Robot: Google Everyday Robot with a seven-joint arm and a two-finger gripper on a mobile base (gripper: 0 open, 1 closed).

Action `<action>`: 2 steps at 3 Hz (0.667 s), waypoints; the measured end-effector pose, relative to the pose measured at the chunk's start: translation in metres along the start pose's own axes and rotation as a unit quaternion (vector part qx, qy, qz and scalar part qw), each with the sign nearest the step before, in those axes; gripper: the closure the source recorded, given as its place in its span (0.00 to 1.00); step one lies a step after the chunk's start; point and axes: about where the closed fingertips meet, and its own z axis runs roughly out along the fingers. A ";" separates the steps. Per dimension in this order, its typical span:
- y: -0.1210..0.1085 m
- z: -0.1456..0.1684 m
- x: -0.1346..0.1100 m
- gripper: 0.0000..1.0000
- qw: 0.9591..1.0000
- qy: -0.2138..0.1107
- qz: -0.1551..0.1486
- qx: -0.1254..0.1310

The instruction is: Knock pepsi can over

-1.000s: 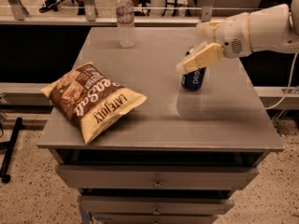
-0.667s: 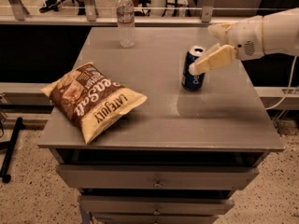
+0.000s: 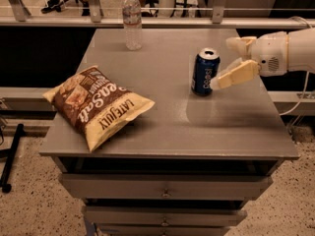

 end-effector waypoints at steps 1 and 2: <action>0.013 0.012 0.011 0.00 1.000 -0.012 0.018 -0.019; 0.022 0.024 0.015 0.00 0.999 -0.019 0.031 -0.030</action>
Offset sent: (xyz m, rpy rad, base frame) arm -0.0144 0.0235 -0.0366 0.0846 0.0763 0.0311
